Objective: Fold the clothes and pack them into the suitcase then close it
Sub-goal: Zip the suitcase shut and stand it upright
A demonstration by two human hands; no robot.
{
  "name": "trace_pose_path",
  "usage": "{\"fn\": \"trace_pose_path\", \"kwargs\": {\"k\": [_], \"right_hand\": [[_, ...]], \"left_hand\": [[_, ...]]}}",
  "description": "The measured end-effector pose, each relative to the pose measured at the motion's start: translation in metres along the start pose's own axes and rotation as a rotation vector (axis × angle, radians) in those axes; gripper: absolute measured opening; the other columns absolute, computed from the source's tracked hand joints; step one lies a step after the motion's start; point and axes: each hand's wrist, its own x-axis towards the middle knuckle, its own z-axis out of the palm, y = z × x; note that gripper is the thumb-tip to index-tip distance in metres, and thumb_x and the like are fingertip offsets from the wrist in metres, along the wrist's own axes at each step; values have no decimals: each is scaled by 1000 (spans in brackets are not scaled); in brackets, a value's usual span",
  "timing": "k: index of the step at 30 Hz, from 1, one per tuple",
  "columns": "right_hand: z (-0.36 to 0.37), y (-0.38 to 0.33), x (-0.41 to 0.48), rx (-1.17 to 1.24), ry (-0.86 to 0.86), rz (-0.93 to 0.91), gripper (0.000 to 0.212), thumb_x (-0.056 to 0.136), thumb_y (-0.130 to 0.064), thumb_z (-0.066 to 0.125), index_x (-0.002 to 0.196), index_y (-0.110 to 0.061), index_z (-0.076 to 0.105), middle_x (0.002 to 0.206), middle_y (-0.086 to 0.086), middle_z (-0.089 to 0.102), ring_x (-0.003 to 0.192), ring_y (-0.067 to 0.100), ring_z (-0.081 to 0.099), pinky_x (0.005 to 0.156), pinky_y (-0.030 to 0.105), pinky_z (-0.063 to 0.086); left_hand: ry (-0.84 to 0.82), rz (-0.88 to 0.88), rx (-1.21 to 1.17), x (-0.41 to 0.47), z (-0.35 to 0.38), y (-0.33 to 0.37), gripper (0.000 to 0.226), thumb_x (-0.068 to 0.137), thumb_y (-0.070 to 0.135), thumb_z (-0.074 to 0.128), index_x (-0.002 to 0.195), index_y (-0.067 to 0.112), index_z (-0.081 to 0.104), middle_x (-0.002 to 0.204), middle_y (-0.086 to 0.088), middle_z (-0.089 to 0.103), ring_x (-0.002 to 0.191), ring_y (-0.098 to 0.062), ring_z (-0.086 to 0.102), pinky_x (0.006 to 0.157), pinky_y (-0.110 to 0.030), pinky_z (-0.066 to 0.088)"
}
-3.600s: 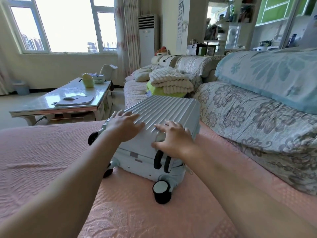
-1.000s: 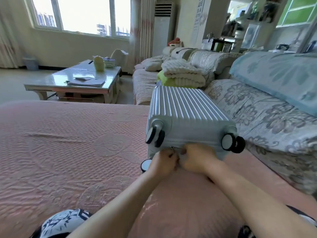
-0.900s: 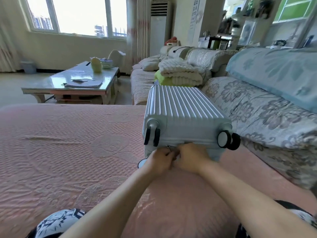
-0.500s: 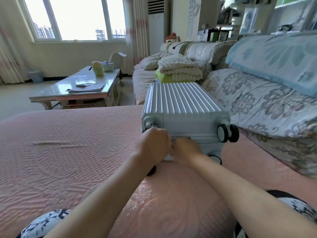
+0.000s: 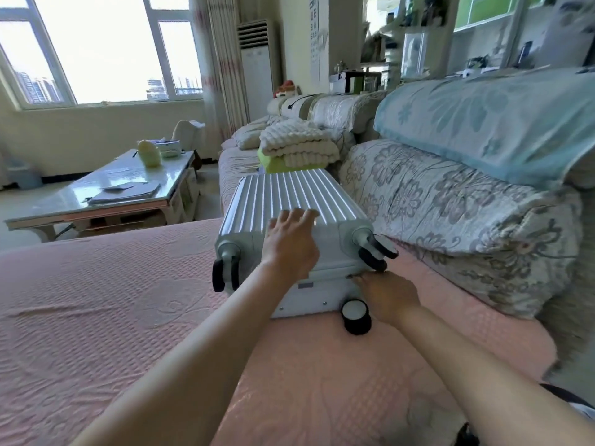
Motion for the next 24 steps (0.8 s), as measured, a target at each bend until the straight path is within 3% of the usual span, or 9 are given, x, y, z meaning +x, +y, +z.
{"fn": "trace_pose_path", "kwargs": {"k": [3,6,8,10,11,13,16,20,24], "right_hand": [[2,23,-2,17,28,1,36,107,-34,31,135,-29,54,123,3,64,111,25,61,74,30,43],[1,40,3,159,35,47,37,107,-44,30,101,-25,60,104,2,67,98,24,63,68,30,36],[-2,55,9,214,15,100,39,106,-46,32,80,-24,51,89,-1,62,88,21,59,64,31,34],[-3,69,13,201,9,132,39,105,-44,34,72,-27,45,84,-3,59,84,21,58,59,31,34],[-4,73,14,184,18,134,38,105,-41,34,70,-28,42,84,-2,59,84,21,57,58,31,33],[-4,75,18,122,45,116,33,106,-34,35,75,-28,44,95,1,64,92,24,60,62,30,36],[-2,72,27,53,60,35,25,108,-30,35,108,-26,59,111,0,65,103,25,61,65,31,40],[-3,69,36,300,-58,-2,39,104,-50,37,88,-28,64,105,-5,60,99,21,59,76,34,46],[-6,34,26,493,-67,-151,32,100,-44,49,75,-35,67,154,-18,37,130,11,51,103,29,40]], "left_hand": [[-42,117,-73,33,-2,35,45,96,16,42,139,28,49,145,2,47,134,-21,37,110,-40,30],[-183,198,-69,70,1,70,38,100,22,35,127,29,61,141,5,52,133,-20,41,110,-42,32],[-346,231,-1,89,13,85,32,101,20,33,107,19,64,119,2,60,121,-23,49,104,-45,39],[-478,226,122,98,28,86,28,101,21,34,99,13,61,99,3,56,109,-22,51,99,-45,42],[-501,230,164,101,34,83,29,100,27,36,103,16,63,105,3,58,114,-21,51,99,-45,43],[-477,281,205,102,39,74,34,99,34,38,117,28,66,125,7,58,129,-18,44,104,-44,43],[-404,379,173,88,38,64,44,95,38,27,107,29,69,121,8,58,125,-15,40,105,-40,41],[-304,362,115,64,26,56,36,100,34,36,92,19,67,108,6,56,116,-14,41,97,-36,43],[-209,389,114,41,6,34,37,97,33,42,76,19,68,90,13,49,107,-11,44,90,-36,48]]}}
